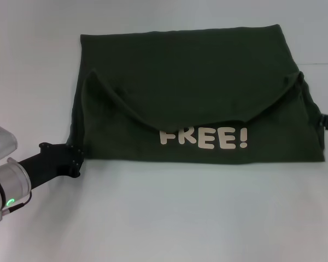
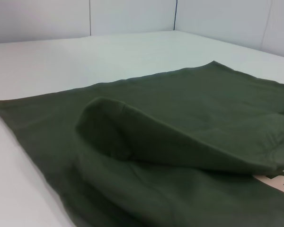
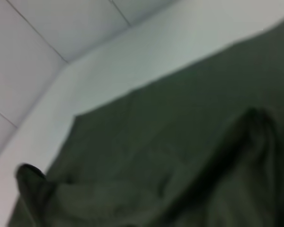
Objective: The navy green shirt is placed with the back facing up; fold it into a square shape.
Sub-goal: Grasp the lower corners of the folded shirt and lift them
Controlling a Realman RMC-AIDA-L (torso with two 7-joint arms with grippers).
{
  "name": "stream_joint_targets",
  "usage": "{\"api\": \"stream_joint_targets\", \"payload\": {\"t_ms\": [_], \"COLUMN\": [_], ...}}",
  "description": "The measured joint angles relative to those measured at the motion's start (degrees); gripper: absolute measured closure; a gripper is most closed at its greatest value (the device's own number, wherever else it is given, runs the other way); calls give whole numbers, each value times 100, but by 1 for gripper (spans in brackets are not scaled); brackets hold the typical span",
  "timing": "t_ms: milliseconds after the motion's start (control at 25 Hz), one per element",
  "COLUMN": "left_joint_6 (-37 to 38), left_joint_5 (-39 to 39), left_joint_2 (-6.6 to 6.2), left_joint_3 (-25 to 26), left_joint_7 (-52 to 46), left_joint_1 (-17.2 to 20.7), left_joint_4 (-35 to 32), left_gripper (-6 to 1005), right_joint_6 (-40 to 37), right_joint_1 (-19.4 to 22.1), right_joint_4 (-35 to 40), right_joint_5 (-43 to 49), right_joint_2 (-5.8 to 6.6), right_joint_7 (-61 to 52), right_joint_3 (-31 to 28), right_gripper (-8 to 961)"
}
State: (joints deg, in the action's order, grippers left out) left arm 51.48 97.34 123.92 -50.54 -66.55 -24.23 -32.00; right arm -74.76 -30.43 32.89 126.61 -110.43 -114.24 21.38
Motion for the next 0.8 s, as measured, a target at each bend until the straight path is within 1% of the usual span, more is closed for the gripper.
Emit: {"api": "stream_joint_targets", "payload": {"t_ms": [160, 280, 480, 800], "left_joint_6": [21, 34, 145, 160], "left_joint_5": [21, 26, 30, 40], "left_joint_2": [2, 1, -14, -17], "left_joint_3": [0, 1, 1, 1], "left_joint_7": [-7, -7, -46, -71], "left_joint_1": [3, 5, 6, 6], "left_joint_4": [-15, -18, -42, -88], "left_gripper": [993, 993, 992, 992], "right_joint_6": [12, 96, 287, 633], "right_joint_1": [-26, -42, -59, -99], "right_joint_4": [125, 96, 62, -25], "right_joint_5": [458, 589, 644, 651], "right_joint_2": [11, 6, -57, -145], "right_joint_7": [-315, -397, -458, -464], "right_joint_3": [7, 22, 210, 343], "right_gripper": [172, 187, 210, 243]}}
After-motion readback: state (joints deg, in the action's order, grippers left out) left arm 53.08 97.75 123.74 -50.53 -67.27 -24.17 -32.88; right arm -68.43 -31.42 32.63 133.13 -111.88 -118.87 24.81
